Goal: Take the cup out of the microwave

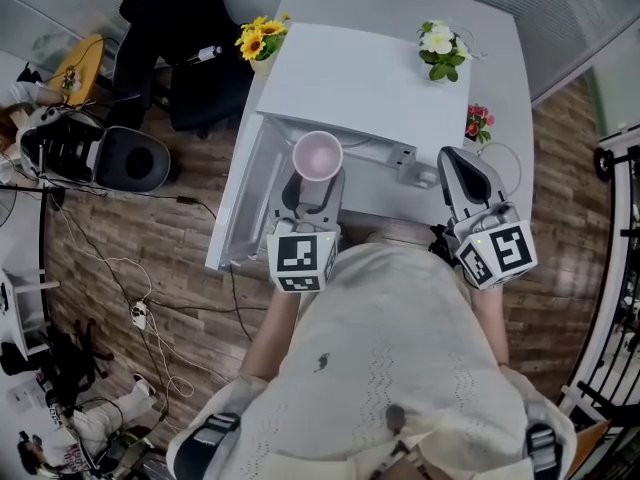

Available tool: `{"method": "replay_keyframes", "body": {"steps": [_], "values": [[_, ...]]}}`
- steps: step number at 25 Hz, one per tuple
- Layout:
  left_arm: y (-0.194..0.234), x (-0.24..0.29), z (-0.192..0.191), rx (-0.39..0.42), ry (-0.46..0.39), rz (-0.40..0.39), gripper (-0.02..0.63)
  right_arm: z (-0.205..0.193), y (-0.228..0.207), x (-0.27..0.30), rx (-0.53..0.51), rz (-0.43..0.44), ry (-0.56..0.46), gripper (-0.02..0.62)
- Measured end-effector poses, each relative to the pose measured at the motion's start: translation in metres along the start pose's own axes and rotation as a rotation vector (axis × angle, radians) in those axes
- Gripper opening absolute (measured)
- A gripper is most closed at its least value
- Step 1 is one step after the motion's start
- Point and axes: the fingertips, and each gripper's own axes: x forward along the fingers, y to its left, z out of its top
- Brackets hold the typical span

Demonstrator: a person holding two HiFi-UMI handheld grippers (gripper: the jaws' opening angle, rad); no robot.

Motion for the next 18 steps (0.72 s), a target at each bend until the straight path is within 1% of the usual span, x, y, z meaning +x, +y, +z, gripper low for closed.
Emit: {"method": "replay_keyframes", "body": {"steps": [18], "values": [[-0.007,0.000,-0.014,0.000,0.030,-0.023,0.264,-0.010,0.006,0.000,-0.002,0.005,0.022,0.006]]}}
